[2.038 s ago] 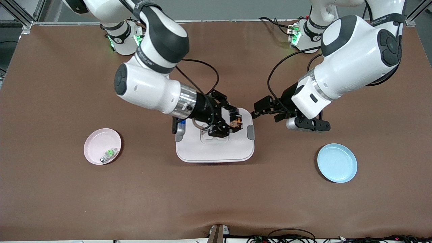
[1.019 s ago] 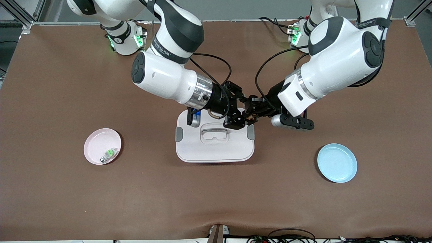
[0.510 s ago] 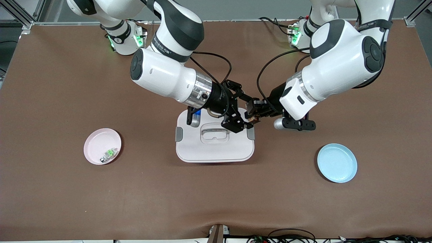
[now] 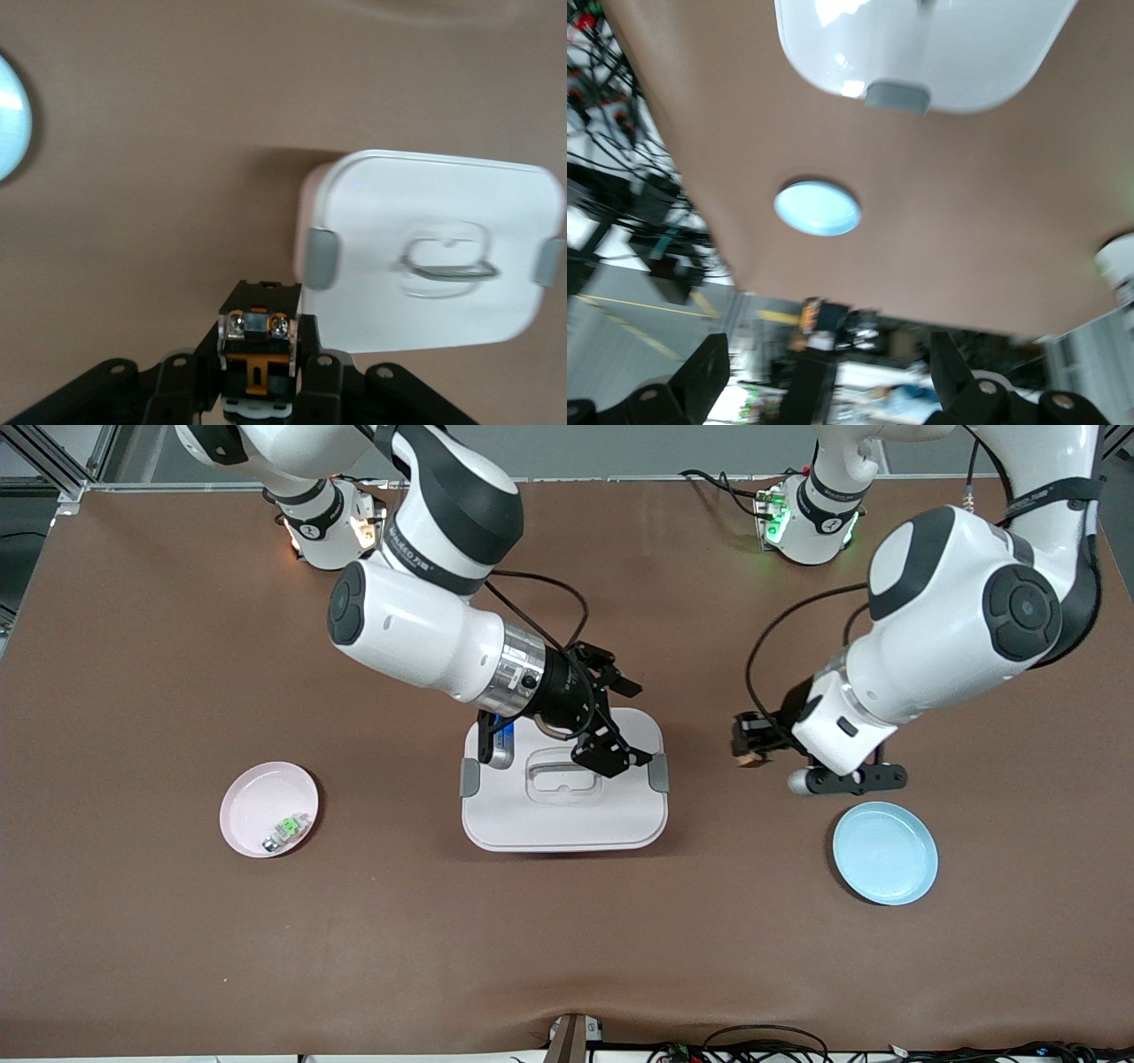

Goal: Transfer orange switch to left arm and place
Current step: 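Carry the switch to the blue plate with the left gripper while the right withdraws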

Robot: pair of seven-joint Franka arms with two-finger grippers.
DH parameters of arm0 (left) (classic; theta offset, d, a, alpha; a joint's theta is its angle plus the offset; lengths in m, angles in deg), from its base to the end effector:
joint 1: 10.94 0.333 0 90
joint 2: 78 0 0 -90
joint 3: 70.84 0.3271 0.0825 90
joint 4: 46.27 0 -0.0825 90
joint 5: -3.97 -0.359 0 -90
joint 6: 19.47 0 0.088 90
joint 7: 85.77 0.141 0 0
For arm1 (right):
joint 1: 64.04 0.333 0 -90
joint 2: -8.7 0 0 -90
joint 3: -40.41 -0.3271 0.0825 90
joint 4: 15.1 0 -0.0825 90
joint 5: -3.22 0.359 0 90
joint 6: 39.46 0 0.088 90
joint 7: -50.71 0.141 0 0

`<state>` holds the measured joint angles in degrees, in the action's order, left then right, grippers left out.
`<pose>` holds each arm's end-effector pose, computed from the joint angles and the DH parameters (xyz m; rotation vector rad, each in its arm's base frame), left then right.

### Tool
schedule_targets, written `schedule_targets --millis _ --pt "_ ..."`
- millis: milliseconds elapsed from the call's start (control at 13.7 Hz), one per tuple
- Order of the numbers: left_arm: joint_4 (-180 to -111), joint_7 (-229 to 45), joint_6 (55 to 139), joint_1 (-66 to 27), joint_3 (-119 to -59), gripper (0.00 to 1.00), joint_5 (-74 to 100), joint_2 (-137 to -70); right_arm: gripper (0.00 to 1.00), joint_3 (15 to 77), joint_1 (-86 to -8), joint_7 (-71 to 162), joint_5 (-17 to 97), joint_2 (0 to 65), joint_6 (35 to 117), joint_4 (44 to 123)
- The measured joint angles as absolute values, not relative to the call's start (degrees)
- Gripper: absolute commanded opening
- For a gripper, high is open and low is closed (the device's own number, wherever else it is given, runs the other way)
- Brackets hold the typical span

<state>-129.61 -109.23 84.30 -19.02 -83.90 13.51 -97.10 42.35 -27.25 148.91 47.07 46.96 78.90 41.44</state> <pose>0.6004 -0.2322 0.4871 2.9069 0.1325 -0.0887 0.5942 0.4948 0.5187 -1.9076 1.4906 0.6455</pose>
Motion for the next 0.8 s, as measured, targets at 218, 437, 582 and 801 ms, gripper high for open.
schedule_targets --millis 218,437,582,801 --pt "-132.6 -104.2 84.1 -16.5 -83.9 0.0 6.4 -98.2 1.0 42.5 -31.7 134.0 46.6 46.6 67.7 40.7" --pt "-134.7 -97.7 84.5 -13.3 -83.8 0.0 0.9 -100.5 1.0 42.5 -34.9 115.2 36.9 44.6 56.6 39.5" --pt "-135.8 -94.8 86.3 -11.3 -83.8 0.0 -2.1 -102.2 1.0 42.5 -35.0 103.7 29.1 42.4 51.5 39.5" --pt "-137.2 -92.5 91.9 -9.1 -83.7 0.0 -5.4 -105.2 1.0 42.7 -36.5 88.0 20.9 40.8 46.7 39.5"
